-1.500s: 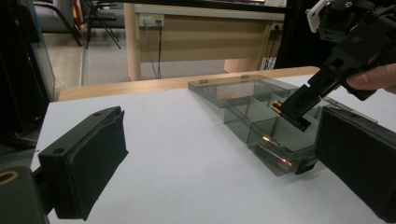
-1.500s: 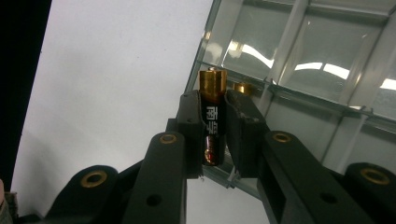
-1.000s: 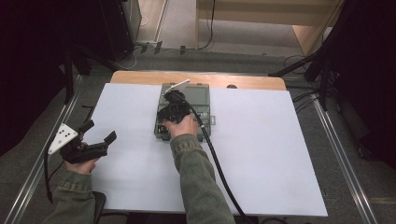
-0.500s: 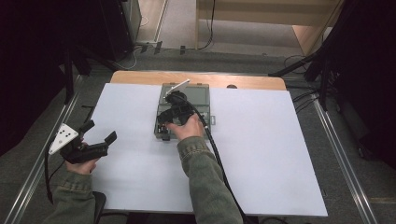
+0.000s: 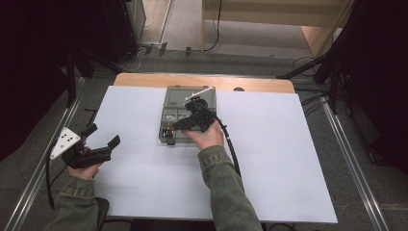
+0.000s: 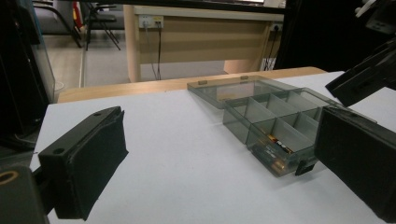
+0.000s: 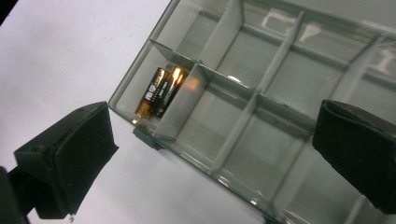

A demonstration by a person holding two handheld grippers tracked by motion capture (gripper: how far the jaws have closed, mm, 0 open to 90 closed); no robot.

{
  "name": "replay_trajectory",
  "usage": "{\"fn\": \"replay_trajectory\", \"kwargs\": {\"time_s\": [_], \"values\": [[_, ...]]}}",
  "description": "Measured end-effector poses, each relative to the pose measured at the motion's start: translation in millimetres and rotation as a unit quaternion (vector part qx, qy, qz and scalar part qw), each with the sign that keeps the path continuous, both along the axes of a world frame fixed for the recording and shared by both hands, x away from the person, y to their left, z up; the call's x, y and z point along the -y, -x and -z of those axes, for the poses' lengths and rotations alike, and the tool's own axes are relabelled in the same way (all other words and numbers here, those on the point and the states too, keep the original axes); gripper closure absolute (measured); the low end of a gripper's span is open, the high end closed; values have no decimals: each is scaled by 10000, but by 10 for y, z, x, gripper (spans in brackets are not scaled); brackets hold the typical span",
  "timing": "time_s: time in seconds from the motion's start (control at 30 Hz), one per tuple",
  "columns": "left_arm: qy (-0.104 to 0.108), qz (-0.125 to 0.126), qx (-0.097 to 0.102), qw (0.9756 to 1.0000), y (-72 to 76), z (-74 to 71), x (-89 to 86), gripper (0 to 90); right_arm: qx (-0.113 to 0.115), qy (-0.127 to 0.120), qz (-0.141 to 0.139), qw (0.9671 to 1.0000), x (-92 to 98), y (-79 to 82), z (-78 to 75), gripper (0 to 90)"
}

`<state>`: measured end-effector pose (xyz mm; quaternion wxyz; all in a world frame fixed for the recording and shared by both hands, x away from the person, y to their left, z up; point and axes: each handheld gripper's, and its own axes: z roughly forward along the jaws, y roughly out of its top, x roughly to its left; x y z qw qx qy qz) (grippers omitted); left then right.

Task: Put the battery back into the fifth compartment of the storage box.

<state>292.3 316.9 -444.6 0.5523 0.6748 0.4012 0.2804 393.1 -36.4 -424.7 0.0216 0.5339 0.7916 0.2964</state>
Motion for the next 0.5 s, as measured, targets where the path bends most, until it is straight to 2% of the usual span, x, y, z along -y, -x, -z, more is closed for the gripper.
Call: {"fn": "replay_trajectory", "kwargs": {"time_s": [0.17,0.5], "values": [[-19,12,-5,10000,0,4,10,26,187,23,-104,9998,153,93,-69,0],[-49,40,-19,10000,-4,6,13,26,76,215,82,9997,535,260,-4,0]]}}
